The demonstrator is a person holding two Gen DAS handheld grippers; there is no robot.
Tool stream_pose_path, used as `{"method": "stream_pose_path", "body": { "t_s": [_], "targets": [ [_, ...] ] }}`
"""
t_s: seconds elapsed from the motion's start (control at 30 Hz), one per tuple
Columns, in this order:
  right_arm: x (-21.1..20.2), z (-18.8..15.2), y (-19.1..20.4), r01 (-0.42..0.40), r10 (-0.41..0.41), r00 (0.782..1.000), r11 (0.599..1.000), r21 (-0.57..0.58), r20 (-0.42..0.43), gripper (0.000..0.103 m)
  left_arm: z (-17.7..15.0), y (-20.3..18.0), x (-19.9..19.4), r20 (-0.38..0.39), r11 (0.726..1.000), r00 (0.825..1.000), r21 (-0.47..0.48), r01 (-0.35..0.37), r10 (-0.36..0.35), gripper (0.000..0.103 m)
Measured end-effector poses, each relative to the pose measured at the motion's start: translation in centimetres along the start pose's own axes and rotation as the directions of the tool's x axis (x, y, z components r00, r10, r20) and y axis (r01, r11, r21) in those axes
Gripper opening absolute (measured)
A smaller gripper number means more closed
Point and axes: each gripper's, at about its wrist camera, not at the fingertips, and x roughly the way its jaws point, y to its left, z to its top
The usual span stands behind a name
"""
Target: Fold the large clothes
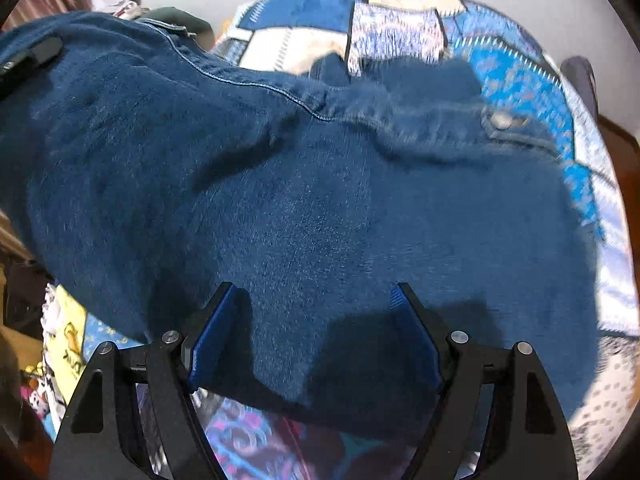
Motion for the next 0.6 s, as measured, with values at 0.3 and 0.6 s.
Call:
{"method": "stream_pose_path", "body": {
  "t_s": [0.3, 0.6],
  "targets": [
    [-3.6, -1.2, -1.6, 0.021, -0.020, 1.000, 0.999, -0.047, 0.024, 0.076, -1.1, -3.5, 1.6, -0.024, 0.996, 1.000, 0.087, 0.000, 0.002, 0.024],
    [-13.1, -5.4, -11.4, 0.214, -0.249, 0.951, 0.958, 0.190, 0.183, 0.076, -4.1, -15.8, 2.0, -0.099, 0.924, 0.985, 0.344, 0.169, -0.144, 0.024]
  ]
}}
